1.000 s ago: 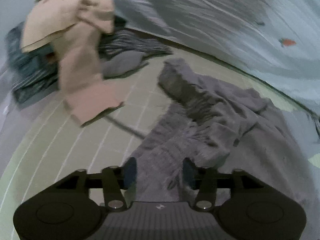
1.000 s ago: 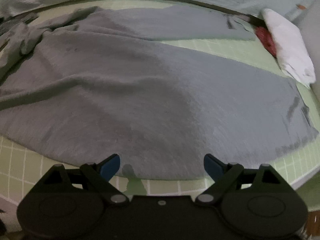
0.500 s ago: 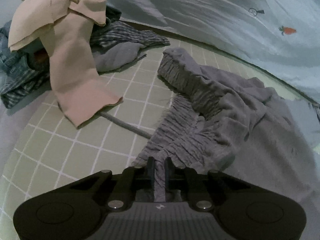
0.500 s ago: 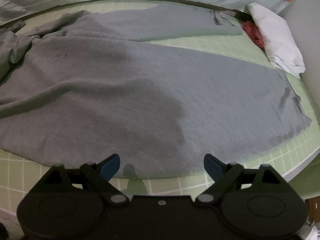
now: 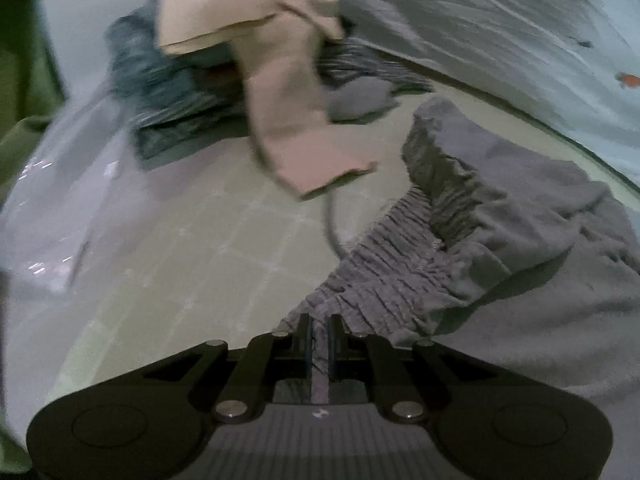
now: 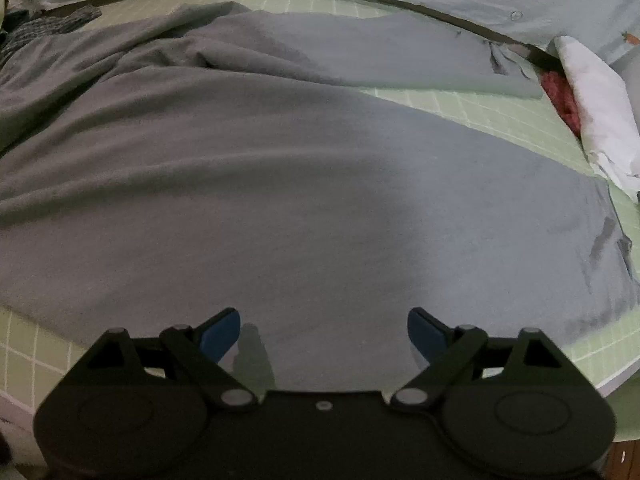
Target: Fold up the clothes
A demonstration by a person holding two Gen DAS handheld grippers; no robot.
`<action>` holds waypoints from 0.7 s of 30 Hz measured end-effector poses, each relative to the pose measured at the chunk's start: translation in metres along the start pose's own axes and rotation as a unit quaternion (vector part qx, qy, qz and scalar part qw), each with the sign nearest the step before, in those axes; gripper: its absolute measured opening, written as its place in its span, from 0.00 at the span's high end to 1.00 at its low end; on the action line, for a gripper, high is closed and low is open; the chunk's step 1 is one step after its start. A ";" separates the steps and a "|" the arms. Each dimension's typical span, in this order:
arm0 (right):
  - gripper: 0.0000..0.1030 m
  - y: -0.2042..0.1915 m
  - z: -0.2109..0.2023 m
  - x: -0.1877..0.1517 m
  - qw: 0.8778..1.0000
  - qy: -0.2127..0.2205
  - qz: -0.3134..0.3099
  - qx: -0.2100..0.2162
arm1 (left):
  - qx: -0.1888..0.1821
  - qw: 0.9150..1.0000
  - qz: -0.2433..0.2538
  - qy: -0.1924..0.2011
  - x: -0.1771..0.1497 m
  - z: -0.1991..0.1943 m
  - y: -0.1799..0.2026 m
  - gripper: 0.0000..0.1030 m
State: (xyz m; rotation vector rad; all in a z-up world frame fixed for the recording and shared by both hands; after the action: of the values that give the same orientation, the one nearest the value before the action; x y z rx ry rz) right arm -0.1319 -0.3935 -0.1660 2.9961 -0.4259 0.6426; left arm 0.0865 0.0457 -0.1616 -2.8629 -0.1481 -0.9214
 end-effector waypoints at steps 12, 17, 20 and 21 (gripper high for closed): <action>0.11 -0.004 0.014 0.006 1.000 -0.009 0.015 0.019 | -0.027 0.999 -0.010 0.023 0.025 -0.013 0.006 0.85; 0.11 -0.012 0.016 0.012 1.000 -0.004 -0.003 0.016 | -0.057 0.997 0.040 0.033 0.046 -0.001 0.048 0.70; 0.11 -0.011 0.016 0.016 1.000 -0.001 -0.005 0.012 | -0.070 0.995 0.067 0.024 0.052 0.008 0.072 0.62; 0.11 -0.010 0.016 0.018 1.000 0.001 -0.003 0.009 | -0.070 0.995 0.072 0.024 0.053 0.008 0.077 0.58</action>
State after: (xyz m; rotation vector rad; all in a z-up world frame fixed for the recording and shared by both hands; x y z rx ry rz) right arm -0.1074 -0.3905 -0.1736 3.0133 -0.4126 0.6519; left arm 0.1447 -0.0264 -0.1444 -2.9265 0.1299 -1.0087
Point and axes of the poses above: each gripper's, at about its wrist camera, not at the fingertips, and z roughly the way its jaws point, y to its right, x to its top, the point moved 2 cm from there along z, roughly the way its jaws point, and after that the axes turned 11 degrees about x, right-handed, at the moved point
